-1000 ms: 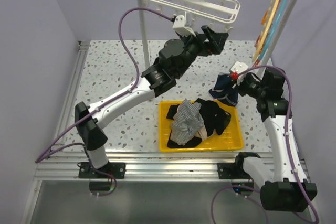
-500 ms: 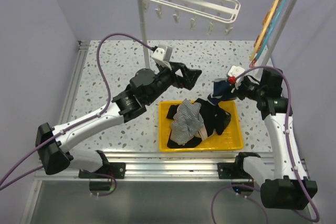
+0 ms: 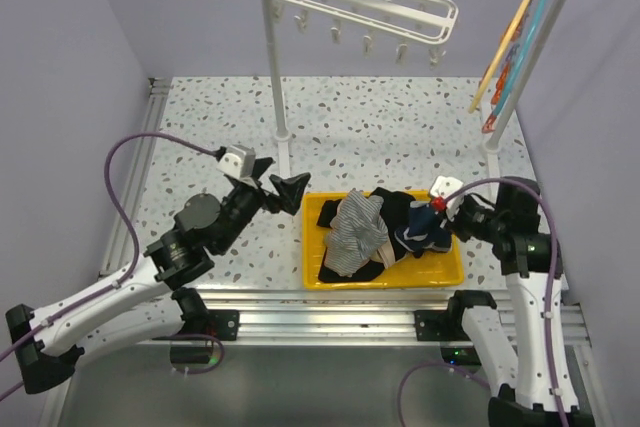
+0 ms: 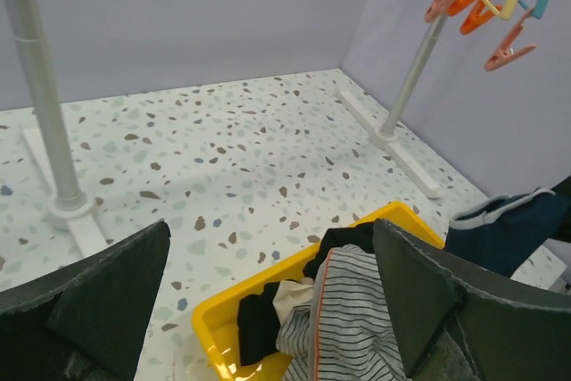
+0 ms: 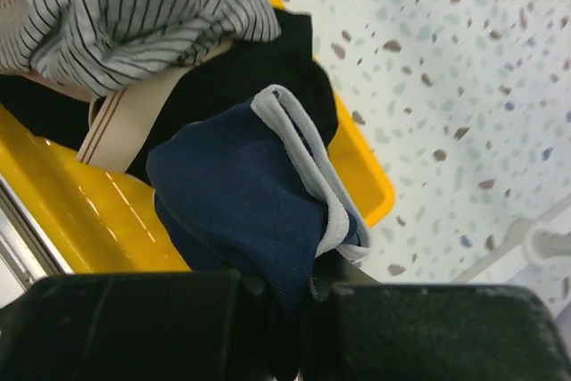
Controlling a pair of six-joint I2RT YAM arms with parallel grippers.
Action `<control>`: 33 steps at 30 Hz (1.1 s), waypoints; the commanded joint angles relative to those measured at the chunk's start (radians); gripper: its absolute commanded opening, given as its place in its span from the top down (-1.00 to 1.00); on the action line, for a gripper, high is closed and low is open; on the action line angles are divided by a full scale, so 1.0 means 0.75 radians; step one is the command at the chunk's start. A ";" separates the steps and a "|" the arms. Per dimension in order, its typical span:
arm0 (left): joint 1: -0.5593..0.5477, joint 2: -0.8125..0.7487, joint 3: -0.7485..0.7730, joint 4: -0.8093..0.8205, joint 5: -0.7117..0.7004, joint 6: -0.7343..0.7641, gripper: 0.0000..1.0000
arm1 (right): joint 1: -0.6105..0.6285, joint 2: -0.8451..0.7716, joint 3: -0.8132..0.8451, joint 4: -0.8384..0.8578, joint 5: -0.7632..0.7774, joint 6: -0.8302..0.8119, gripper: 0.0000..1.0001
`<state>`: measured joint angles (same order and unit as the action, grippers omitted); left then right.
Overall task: Remove the underwear clipped to the hanger
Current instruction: Place the underwear in the bin.
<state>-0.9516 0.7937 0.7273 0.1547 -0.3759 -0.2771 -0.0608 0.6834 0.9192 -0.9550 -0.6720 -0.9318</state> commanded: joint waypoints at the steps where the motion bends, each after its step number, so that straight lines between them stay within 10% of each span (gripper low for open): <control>1: -0.003 -0.097 -0.049 -0.098 -0.175 0.036 -1.00 | 0.001 -0.042 -0.159 0.023 0.159 0.048 1.00; 14: -0.003 -0.164 -0.098 -0.386 -0.360 -0.184 -1.00 | 0.003 0.144 -0.473 -0.005 0.284 -0.369 0.89; 24: -0.001 -0.183 -0.051 -0.631 -0.433 -0.391 -1.00 | -0.003 0.112 -0.262 -0.044 0.354 -0.181 -0.88; 33: -0.001 -0.189 0.057 -0.787 -0.548 -0.383 -1.00 | -0.003 -0.021 -0.013 -0.030 0.368 0.182 -0.97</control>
<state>-0.9516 0.6605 0.7116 -0.3889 -0.7166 -0.5571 -0.0608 0.6762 0.8688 -0.9840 -0.4271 -0.9504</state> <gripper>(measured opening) 0.997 0.986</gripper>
